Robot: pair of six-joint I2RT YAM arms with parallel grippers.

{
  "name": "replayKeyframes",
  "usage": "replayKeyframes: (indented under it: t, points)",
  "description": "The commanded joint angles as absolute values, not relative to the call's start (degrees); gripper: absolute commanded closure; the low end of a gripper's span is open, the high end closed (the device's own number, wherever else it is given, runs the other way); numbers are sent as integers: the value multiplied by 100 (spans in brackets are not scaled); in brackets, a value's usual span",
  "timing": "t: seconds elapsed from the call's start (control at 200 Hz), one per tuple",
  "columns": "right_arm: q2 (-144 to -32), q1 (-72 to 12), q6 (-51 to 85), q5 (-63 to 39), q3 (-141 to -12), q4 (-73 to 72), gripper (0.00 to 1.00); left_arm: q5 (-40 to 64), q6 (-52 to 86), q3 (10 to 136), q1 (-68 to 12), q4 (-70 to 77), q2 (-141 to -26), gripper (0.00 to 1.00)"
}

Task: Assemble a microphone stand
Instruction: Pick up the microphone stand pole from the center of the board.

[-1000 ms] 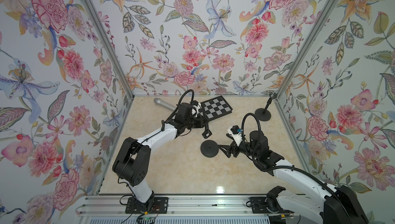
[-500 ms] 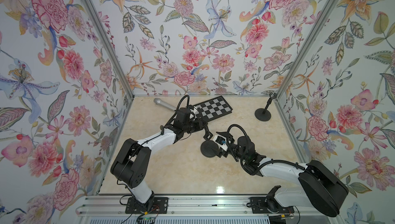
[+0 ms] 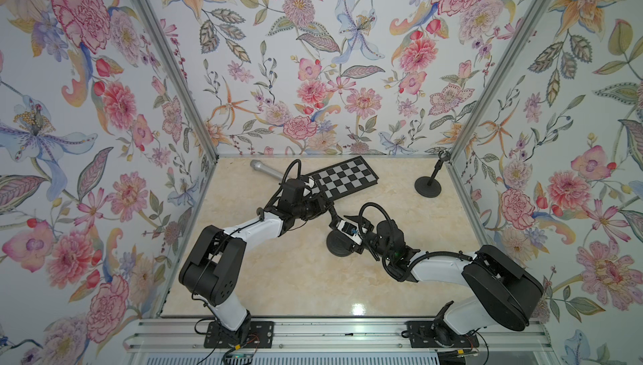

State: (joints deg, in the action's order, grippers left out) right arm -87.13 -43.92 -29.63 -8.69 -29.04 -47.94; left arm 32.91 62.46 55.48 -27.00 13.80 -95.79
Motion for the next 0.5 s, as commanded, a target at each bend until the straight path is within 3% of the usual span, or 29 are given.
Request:
replayKeyframes:
  t: [0.0, 0.33, 0.495]
  points:
    - [-8899, -4471, -3074, -701, -3212, -5122, 28, 3538, 6416, 5430, -2631, 1759, -9510, 100]
    - [-9158, -4539, -3218, -505, -3384, -5145, 48, 3707, 6719, 5143, -2502, 2081, -9424, 100]
    - [-9048, -4591, -3313, -544, -3311, -5056, 51, 3700, 6741, 5095, -2505, 2089, -9369, 100]
